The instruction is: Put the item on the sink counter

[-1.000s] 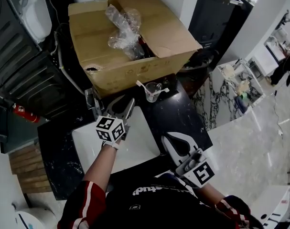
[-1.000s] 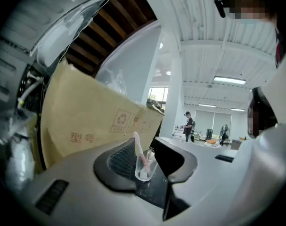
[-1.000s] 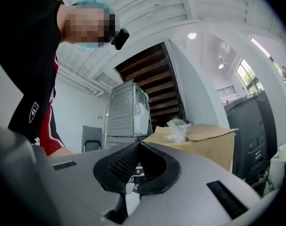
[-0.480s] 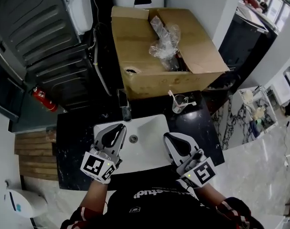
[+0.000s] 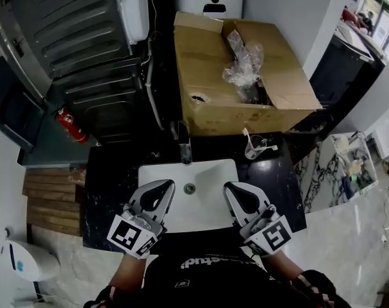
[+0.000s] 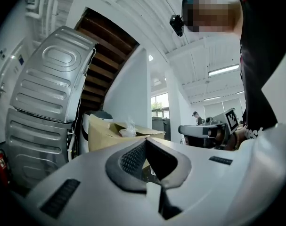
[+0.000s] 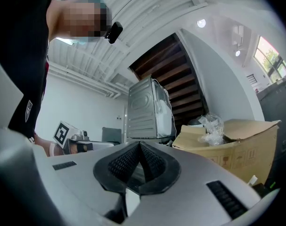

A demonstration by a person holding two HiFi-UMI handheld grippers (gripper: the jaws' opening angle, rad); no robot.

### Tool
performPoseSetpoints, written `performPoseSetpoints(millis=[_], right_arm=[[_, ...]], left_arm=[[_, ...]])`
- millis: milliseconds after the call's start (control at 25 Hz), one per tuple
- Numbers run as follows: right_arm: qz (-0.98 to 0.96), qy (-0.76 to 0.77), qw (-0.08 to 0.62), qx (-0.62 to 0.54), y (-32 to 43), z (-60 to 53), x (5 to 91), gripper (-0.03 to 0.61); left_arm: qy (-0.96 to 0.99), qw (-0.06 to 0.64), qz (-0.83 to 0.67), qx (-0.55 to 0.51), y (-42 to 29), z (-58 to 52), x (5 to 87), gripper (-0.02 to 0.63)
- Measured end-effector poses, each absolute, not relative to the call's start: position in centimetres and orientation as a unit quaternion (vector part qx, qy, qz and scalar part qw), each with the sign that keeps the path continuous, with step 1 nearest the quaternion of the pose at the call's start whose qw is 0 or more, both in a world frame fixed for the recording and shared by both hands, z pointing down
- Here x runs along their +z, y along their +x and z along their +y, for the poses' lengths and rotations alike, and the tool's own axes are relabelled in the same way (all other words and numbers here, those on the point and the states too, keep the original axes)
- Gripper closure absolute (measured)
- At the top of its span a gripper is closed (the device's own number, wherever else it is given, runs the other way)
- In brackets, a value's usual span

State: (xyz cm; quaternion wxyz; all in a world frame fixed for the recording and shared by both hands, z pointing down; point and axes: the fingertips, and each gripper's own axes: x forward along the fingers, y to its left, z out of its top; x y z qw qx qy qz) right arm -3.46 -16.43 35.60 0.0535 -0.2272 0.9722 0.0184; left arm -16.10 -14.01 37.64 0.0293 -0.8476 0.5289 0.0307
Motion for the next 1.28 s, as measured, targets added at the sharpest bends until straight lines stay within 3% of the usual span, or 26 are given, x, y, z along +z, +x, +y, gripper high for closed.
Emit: performPoseSetpoints(millis=[1280], right_arm=[[0.969, -0.243, 0.028, 0.022, -3.8, -15.8, 36.2, 0.541]], left_arm=[[-0.867, 0.03, 0.495, 0.053, -13.3, -13.9, 36.4, 0.6]])
